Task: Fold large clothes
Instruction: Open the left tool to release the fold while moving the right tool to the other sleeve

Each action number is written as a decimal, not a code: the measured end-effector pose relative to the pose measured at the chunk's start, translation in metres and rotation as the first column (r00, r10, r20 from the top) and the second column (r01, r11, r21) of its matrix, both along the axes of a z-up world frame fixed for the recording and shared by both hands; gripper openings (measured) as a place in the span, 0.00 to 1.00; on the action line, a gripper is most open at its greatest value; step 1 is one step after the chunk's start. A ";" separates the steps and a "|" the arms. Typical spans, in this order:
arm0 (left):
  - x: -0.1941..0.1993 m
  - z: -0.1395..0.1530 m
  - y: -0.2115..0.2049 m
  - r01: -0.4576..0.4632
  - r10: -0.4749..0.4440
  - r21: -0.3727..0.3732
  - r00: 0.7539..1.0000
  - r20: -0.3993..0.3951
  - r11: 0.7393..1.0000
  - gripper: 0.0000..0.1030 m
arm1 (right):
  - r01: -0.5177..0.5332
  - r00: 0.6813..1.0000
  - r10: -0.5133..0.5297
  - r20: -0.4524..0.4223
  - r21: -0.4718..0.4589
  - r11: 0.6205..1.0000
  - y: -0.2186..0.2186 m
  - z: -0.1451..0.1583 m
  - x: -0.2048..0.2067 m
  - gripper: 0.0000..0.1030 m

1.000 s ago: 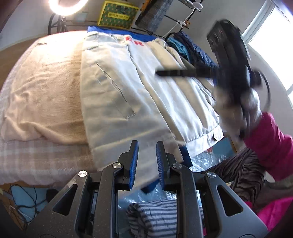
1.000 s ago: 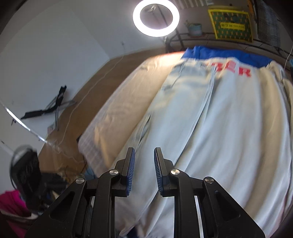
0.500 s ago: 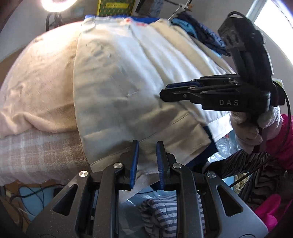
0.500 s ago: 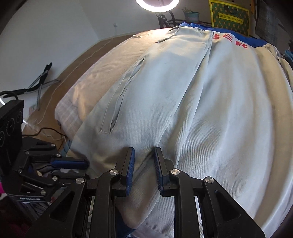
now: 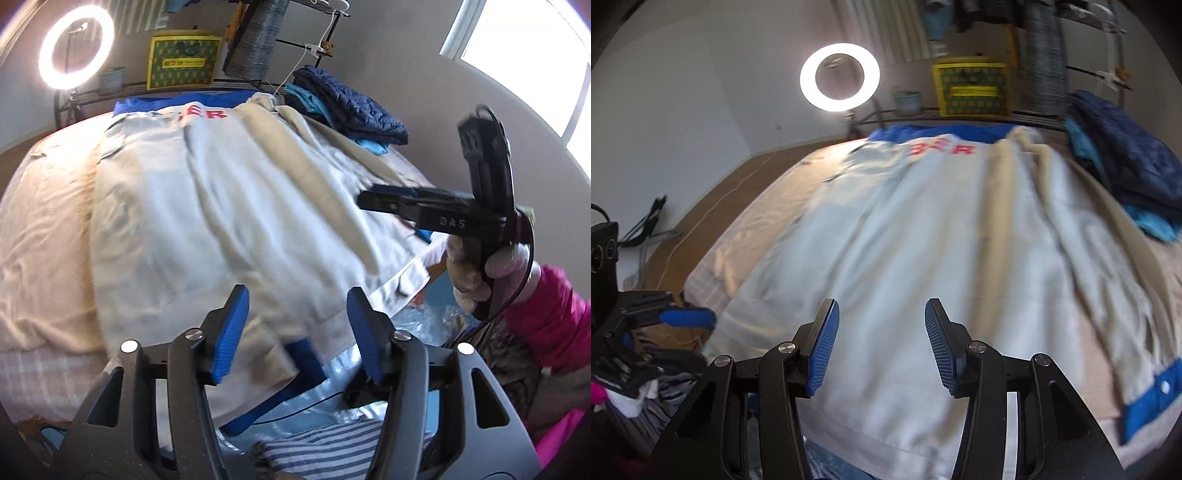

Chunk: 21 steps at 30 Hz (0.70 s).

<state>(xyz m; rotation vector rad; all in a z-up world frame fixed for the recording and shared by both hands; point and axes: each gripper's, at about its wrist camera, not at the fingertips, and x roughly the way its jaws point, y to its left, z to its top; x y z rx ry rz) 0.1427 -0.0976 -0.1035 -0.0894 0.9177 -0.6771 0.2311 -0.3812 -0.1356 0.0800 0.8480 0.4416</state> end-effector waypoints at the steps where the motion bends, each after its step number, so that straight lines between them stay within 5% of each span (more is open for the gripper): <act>1: 0.004 0.003 -0.005 0.009 -0.009 -0.015 1.000 -0.006 1.000 0.55 | 0.031 0.999 -0.031 -0.009 -0.005 1.000 -0.014 0.001 0.000 0.46; 12: 0.039 0.013 -0.076 0.112 -0.112 -0.026 0.994 0.005 0.993 0.55 | 0.315 0.949 -0.315 0.014 -0.025 0.949 -0.141 0.022 -0.017 0.46; 21: 0.072 -0.010 -0.090 0.074 -0.075 -0.027 0.997 -0.026 0.997 0.55 | 0.502 0.862 -0.503 -0.067 -0.027 0.864 -0.240 -0.009 -0.015 0.46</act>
